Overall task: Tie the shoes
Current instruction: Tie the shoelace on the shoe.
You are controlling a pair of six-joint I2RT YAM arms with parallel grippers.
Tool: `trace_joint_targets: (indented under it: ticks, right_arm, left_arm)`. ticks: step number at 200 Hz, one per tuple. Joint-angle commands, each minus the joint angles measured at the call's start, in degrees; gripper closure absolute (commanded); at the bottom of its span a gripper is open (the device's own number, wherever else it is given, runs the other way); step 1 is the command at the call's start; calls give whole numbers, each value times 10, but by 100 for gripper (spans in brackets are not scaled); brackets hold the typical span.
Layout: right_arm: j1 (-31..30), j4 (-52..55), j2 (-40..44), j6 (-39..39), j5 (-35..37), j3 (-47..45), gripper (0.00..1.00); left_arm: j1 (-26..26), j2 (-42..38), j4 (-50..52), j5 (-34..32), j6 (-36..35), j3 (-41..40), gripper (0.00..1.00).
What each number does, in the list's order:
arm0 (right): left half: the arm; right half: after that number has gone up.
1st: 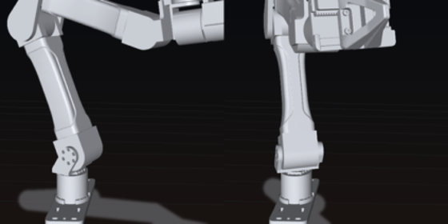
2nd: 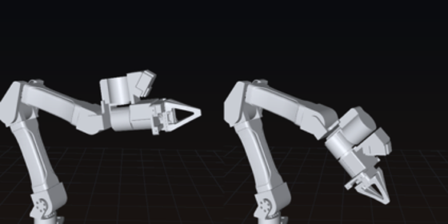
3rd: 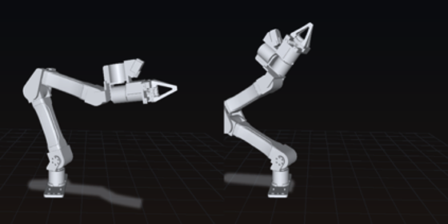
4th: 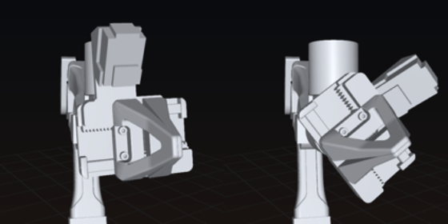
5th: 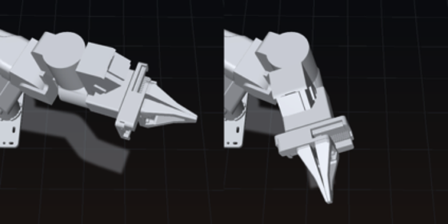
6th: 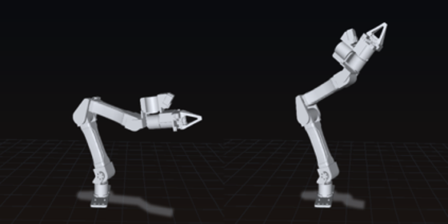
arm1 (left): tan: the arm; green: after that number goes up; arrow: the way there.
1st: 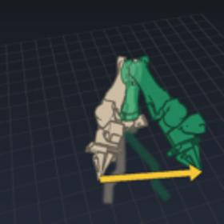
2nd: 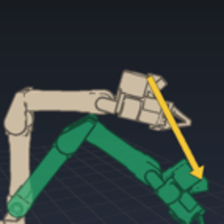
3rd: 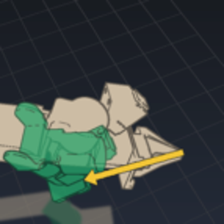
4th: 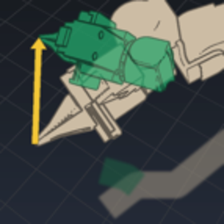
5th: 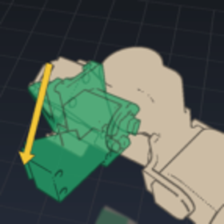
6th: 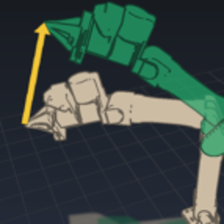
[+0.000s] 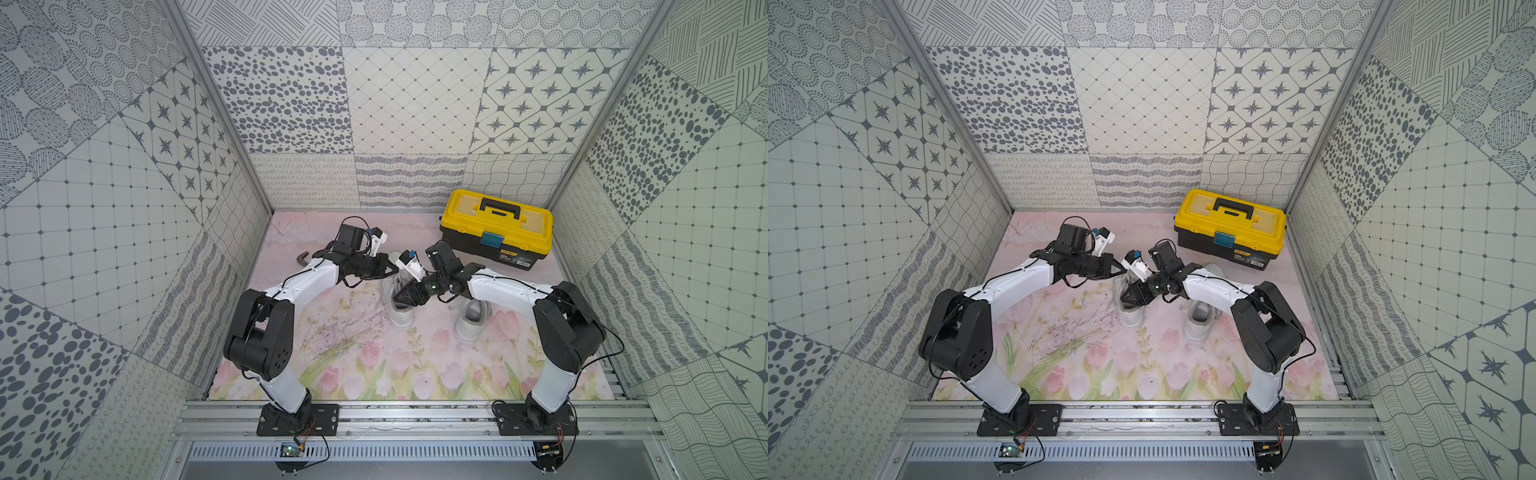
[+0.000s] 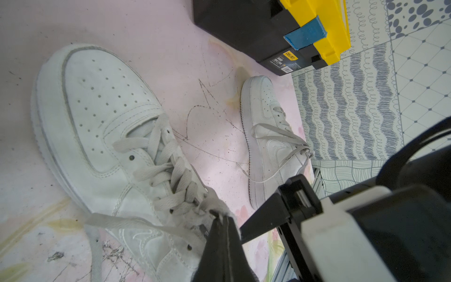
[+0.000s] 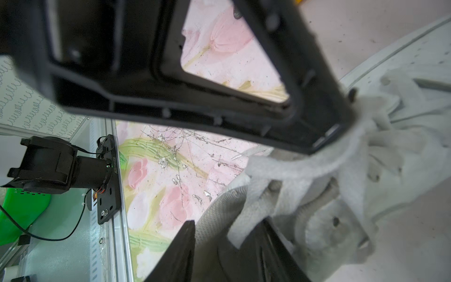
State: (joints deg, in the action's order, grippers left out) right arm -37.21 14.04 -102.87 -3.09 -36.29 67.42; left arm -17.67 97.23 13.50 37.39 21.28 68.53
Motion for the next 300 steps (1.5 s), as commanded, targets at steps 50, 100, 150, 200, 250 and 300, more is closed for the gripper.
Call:
trace_joint_targets:
  ticks: [50,100,150,200,250,300]
  right_arm:
    - [15,-10,29,-10,50,4,98]
    - [51,46,73,28,89,22,100]
    - [78,79,82,48,128,38,100]
    - [93,96,76,39,176,33,100]
    - [97,111,83,39,222,29,100]
    - [97,144,71,46,294,31,100]
  left_arm:
    - [10,-19,21,-12,-24,1,100]
    - [26,-47,46,-10,-43,-23,100]
    - [38,-63,60,-10,-51,-46,100]
    - [53,-79,66,-27,-49,-67,100]
    - [92,-109,57,-53,-30,-89,100]
    - [120,-118,56,-67,-25,-105,100]
